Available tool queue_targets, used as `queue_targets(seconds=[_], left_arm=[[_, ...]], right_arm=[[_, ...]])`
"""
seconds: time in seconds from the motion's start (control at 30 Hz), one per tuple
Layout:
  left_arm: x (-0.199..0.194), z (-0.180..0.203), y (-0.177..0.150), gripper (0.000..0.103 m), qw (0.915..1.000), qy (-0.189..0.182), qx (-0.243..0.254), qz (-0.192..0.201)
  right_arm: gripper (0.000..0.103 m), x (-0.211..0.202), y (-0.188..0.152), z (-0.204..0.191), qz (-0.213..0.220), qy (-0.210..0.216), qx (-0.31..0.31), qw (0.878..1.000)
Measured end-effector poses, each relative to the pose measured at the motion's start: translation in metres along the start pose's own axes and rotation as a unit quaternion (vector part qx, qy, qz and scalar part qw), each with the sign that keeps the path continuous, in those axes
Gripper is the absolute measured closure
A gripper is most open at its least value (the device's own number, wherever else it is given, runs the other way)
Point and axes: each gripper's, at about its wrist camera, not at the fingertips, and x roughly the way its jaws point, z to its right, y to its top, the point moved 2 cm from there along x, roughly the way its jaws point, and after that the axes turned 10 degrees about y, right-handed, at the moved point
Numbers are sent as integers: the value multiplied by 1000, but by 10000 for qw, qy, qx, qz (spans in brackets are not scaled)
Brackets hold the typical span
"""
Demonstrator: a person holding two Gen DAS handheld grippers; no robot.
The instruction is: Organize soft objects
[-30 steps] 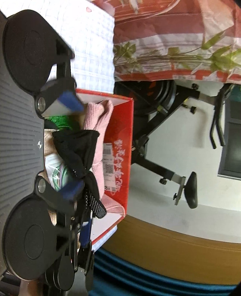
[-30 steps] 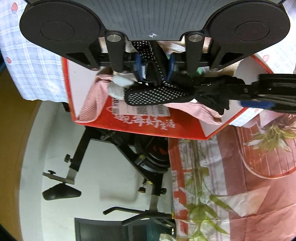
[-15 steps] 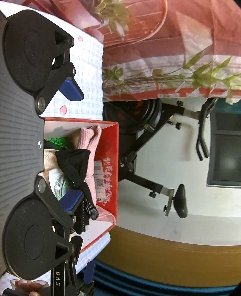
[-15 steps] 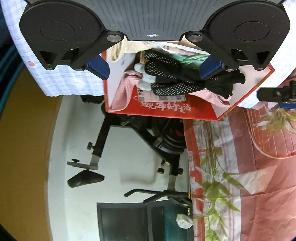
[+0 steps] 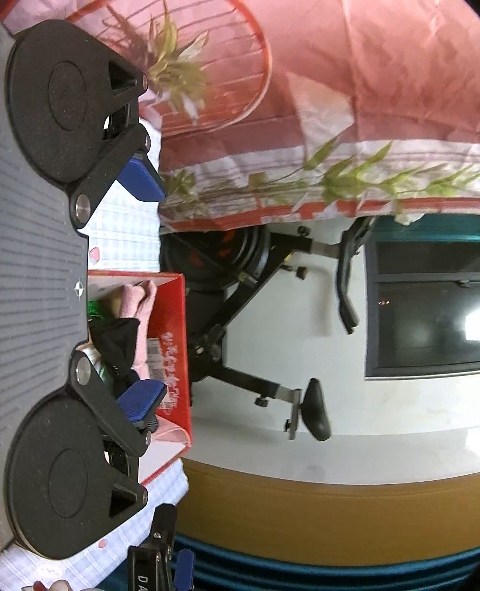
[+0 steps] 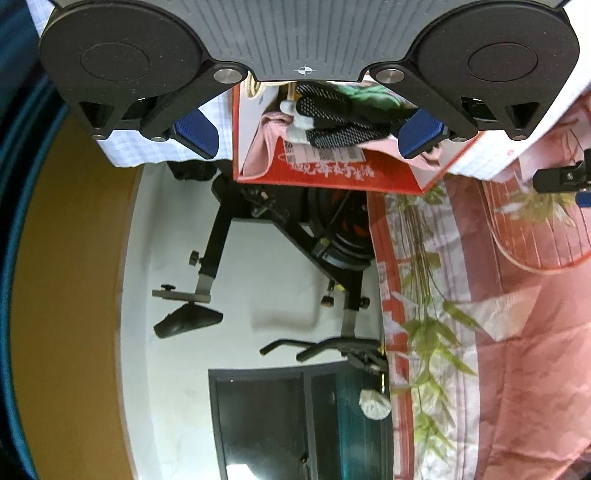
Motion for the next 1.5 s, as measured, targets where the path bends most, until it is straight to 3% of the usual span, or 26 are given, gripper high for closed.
queue_targets(seconds=[0.27, 0.83, 1.17, 1.5], left_arm=[[-58, -14, 16, 0, 9992, 162, -78, 357], [-151, -37, 23, 0, 9965, 210, -410, 699], [-165, -38, 18, 0, 9962, 138, -460, 730], [-167, -38, 17, 0, 9964, 205, -455, 692]], right_arm=[[0, -55, 24, -18, 352, -43, 27, 9994], [0, -151, 46, -59, 600, -163, -137, 9980], [0, -180, 45, -65, 708, -189, -176, 9972], [0, -184, 44, -62, 710, -242, -147, 9971]])
